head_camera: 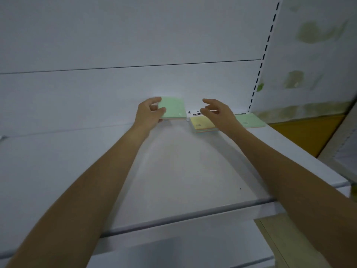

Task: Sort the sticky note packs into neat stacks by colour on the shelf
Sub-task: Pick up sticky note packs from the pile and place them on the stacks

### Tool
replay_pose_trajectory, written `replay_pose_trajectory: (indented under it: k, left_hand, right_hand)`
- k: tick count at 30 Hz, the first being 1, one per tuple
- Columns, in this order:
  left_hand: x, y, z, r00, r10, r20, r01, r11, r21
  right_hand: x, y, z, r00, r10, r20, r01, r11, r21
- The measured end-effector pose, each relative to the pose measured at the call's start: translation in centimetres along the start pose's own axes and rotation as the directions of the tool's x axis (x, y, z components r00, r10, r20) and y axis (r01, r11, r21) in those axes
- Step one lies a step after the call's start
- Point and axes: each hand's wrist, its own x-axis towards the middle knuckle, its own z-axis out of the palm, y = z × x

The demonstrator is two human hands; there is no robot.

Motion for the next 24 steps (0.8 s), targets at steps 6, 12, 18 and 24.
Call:
replay_pose_trajectory:
  k: [6,12,18,24]
  left_hand:
    - [-0.3,3.0,6.8,0.995,0.046,0.084,-0.038,0.995,-0.091]
    - [-0.9,4.2,12.8,0.983,0.095,0.156,-0.102,0.994,0.043]
    - [-1.9,3.4,15.6,0.931,0.208,0.298,-0.326,0.842,0.429]
    - [-4.1,2.3,17.5,0.799,0.205,0.566,-0.553,0.62,0.556]
  right_hand:
    - [0.3,-0.5,-2.7,0.991,0.112,0.067,-0.13,0.896,0.425]
    - [0.7,2.0,-8.6,0.976,0.214,-0.039,-0.176,0.881,0.439]
    - [1.1,6.0,-14.0,0.92,0.353,-0.171,-0.301,0.914,0.273]
    - [1.8,8.5,-14.0,0.877,0.433,-0.208,-0.403,0.899,0.173]
